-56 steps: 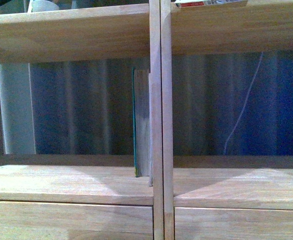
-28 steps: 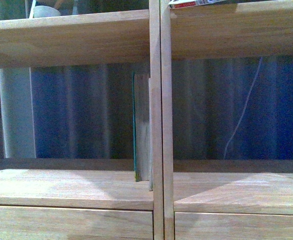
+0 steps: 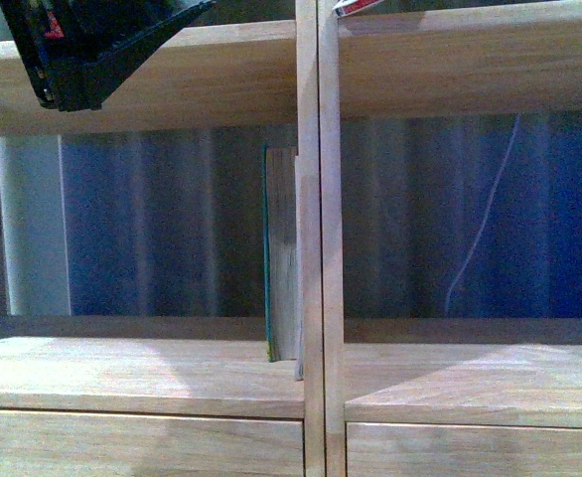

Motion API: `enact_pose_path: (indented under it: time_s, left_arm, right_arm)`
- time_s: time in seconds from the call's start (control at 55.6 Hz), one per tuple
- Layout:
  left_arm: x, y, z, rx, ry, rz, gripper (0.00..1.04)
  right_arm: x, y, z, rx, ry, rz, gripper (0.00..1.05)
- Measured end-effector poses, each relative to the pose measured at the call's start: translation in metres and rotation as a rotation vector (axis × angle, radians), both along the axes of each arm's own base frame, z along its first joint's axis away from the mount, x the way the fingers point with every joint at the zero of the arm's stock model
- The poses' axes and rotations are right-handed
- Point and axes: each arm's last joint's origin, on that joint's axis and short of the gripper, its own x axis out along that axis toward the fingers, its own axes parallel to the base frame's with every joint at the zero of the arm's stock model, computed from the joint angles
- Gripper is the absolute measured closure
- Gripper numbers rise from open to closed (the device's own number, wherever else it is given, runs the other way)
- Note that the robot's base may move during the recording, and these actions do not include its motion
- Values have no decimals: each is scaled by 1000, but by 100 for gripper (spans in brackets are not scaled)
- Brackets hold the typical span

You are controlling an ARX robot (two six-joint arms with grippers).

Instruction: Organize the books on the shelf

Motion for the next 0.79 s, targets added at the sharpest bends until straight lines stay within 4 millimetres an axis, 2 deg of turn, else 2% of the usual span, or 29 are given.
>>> enact_pose_path:
  time_s: [0.27,0.45,0.594,0.792]
  left_arm:
    - [-5,-19,19,-54,-6,-51,7]
    - [-8,-26,17,-57,0,-73,7]
    - [-7,-27,6,-51,30,-64,7]
    - [-9,-31,5,-59,41,-63,7]
  right_arm:
    - [-10,8,5,13,-20,32,98]
    - [-36,-2,1,18,-28,14,98]
    - [-55,-13,-9,55,-20,-33,98]
    - [-56,8,-14,58,5,57,98]
